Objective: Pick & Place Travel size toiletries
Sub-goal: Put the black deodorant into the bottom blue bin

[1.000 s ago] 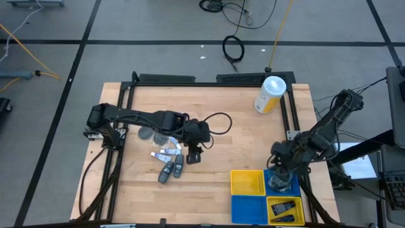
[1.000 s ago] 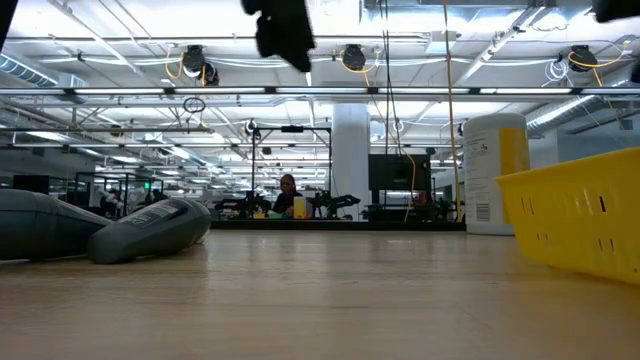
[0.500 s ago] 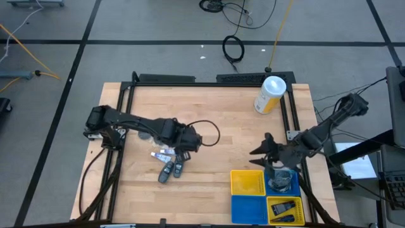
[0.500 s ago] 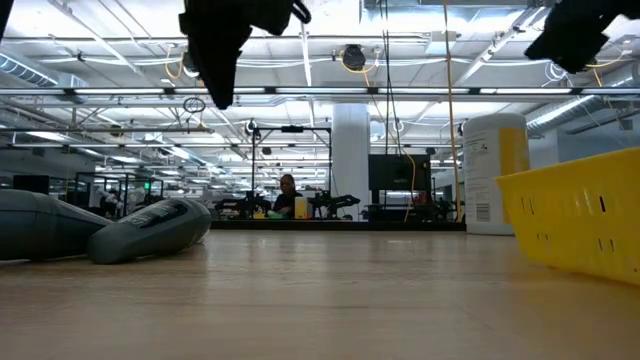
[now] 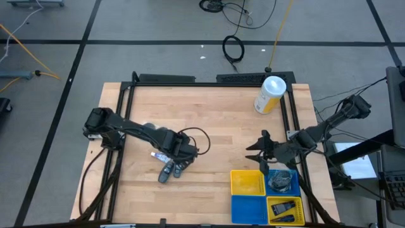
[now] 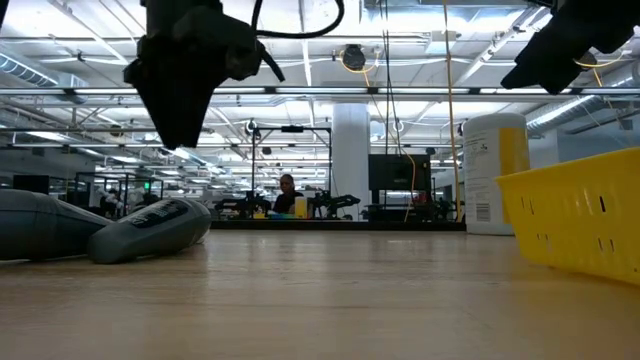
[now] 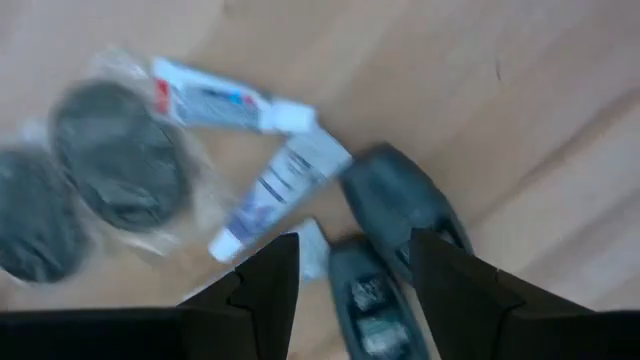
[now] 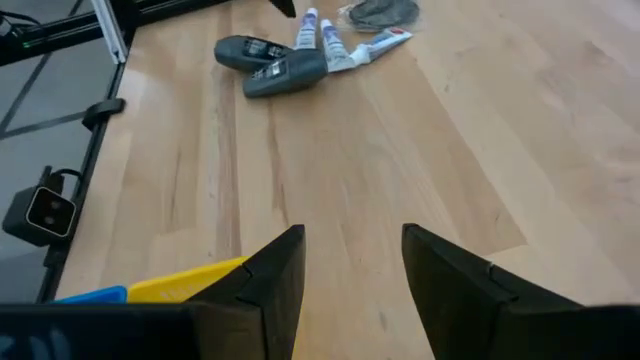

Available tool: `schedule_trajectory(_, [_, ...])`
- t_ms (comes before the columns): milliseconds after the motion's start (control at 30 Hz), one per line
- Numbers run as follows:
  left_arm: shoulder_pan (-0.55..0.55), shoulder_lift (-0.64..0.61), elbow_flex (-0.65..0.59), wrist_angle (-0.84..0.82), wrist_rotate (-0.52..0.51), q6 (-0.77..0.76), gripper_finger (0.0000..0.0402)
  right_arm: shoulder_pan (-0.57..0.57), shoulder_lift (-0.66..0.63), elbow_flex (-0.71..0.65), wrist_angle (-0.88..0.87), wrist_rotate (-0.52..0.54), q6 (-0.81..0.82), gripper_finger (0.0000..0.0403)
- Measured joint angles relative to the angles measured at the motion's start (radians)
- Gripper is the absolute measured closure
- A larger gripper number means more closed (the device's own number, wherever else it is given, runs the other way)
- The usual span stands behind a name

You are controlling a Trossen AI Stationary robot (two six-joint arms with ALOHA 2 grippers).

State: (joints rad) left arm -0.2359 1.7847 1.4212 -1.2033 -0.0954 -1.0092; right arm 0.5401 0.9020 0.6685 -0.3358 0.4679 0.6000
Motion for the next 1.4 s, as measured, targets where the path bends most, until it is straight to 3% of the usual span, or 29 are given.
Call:
schedule_trajectory(167, [-0.014,0.0,-0.041,0.087,0.012,-0.05,0.0189,-0.003,0.0,0.0,0.027,0.0,-0.039,0.0243])
schedule_trajectory(500, [-0.016,0.0,-0.151,0.124,0.039,-0.224,0.0098,-0.003,0.0,0.0,0.025,0.002,-0.044,0.0243])
schedule_trajectory(700, [-0.033,-0.001,-0.212,0.301,0.087,-0.252,0.0071,-0.003,0.0,0.0,0.025,0.002,-0.044,0.0243])
schedule_trajectory(867, [-0.048,-0.001,-0.235,0.418,0.08,-0.237,0.0073,-0.003,0.0,0.0,0.025,0.003,-0.044,0.0243])
schedule_trajectory(1267, [-0.048,0.093,-0.266,0.464,0.043,-0.319,0.0103,-0.003,0.0,0.0,0.024,0.003,-0.048,0.0243])
schedule_trajectory(1400, [-0.046,0.126,-0.26,0.455,0.055,-0.328,0.0131,-0.003,0.0,0.0,0.024,0.003,-0.048,0.0243])
